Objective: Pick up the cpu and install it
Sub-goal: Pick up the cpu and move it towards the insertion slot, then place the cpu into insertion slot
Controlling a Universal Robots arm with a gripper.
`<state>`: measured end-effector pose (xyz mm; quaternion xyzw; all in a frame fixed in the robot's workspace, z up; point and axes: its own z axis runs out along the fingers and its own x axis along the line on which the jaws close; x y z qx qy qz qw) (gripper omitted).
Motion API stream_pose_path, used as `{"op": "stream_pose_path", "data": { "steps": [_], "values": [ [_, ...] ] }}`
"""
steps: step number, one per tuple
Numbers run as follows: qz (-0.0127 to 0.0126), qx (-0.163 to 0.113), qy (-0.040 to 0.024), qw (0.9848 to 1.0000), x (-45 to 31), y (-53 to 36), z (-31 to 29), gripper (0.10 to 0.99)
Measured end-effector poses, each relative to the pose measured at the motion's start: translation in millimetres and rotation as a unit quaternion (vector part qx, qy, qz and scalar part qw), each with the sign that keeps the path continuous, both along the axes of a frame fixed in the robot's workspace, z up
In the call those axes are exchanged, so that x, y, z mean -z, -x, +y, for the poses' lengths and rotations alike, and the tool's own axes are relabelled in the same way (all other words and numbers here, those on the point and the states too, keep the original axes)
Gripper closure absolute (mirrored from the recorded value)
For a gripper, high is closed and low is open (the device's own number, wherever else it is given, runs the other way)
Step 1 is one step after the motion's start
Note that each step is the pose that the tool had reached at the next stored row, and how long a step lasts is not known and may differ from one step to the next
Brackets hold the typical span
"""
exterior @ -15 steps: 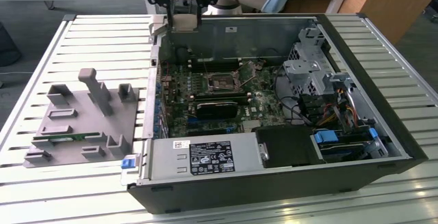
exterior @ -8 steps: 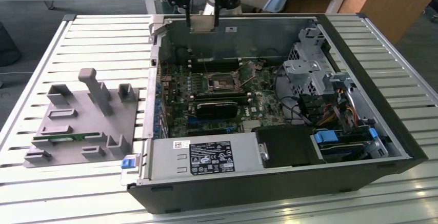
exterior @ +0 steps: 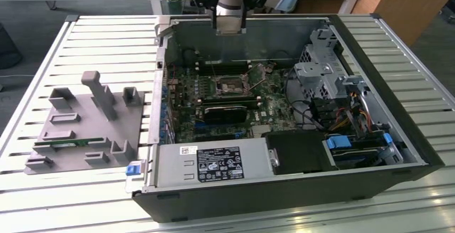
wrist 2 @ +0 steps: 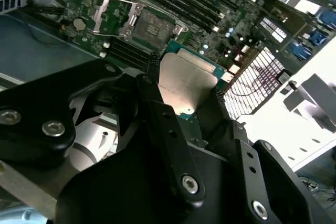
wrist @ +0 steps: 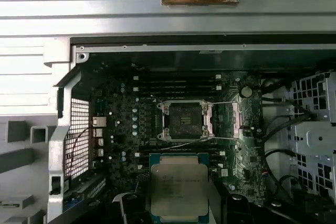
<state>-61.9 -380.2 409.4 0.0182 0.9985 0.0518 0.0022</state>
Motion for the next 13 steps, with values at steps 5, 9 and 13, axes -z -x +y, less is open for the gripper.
{"op": "stream_pose_path", "data": {
  "steps": [5,9,13],
  "values": [
    [-0.0002,0.006,0.0029,1.0,0.2,-7.0,0.6,0.553],
    [-0.0002,0.023,0.0055,0.9997,0.3,-7.4,0.5,0.553],
    [0.0,0.059,0.0056,0.9982,0.4,-7.4,0.6,0.553]
  ]
}}
